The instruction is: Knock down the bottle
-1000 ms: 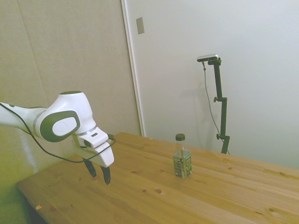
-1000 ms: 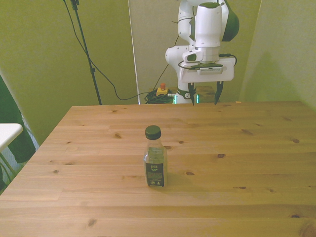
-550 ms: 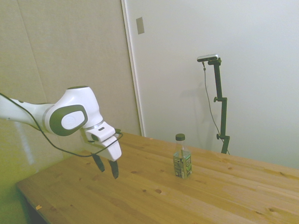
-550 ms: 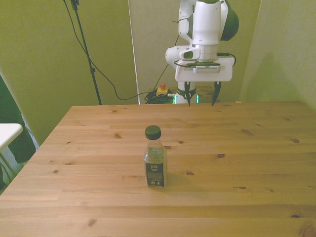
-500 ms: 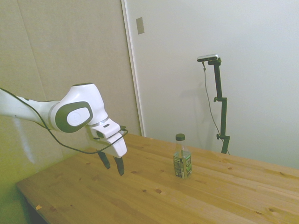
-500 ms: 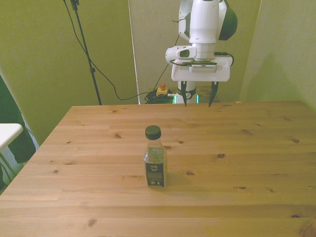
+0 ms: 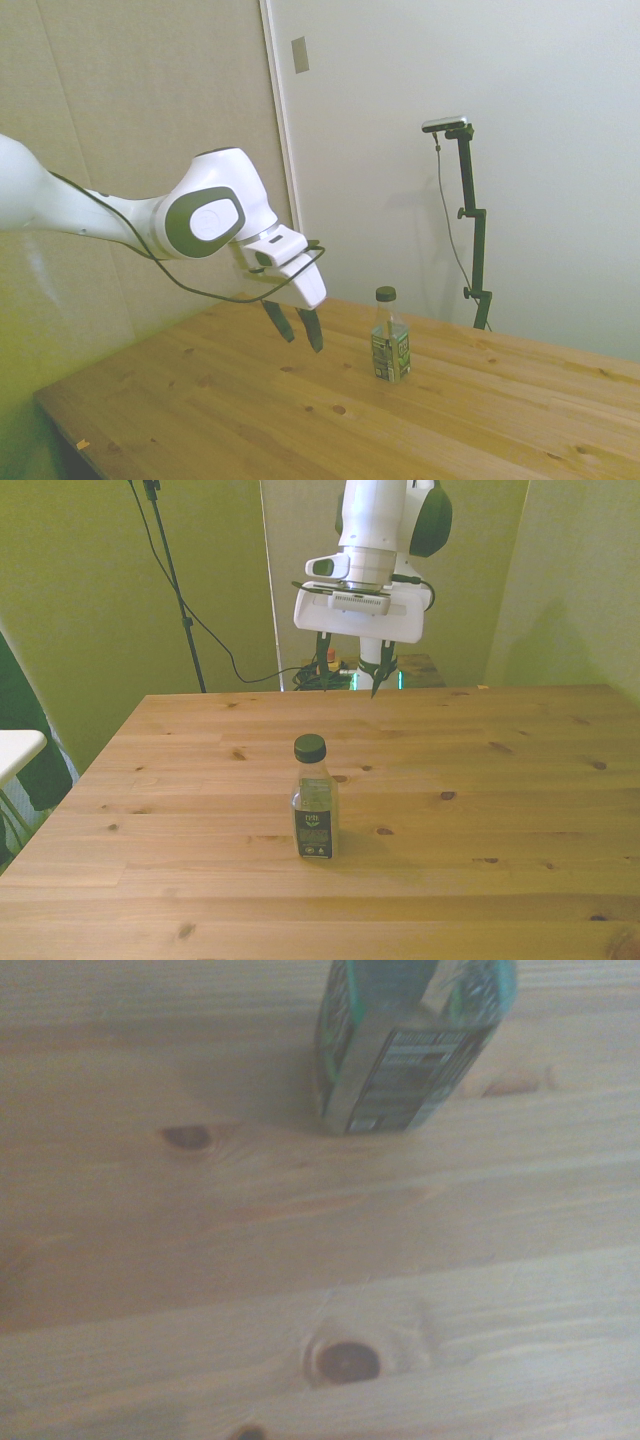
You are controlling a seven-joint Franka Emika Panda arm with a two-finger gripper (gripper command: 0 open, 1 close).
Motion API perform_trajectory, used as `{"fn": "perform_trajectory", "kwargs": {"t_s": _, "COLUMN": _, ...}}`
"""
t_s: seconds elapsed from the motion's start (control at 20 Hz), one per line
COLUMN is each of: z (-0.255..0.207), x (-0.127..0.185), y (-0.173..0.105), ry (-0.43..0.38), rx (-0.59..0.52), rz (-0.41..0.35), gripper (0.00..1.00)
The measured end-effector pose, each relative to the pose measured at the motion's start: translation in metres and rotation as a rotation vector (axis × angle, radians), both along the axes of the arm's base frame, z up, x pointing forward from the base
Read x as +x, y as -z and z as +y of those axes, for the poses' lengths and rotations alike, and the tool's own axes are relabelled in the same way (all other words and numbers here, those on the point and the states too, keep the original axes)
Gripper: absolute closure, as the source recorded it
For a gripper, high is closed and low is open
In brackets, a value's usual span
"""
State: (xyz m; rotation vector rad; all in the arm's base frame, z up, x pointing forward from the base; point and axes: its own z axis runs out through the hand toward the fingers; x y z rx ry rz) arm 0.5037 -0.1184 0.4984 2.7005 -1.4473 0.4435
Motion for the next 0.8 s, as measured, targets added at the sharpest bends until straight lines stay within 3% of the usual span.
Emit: {"fn": "perform_trajectory", "kwargs": {"t_s": 0.8, "z": -0.053, "x": 0.103, "y": -0.009, "ry": 0.011, "rx": -0.053, "rz": -0.076, "gripper": 1.00}}
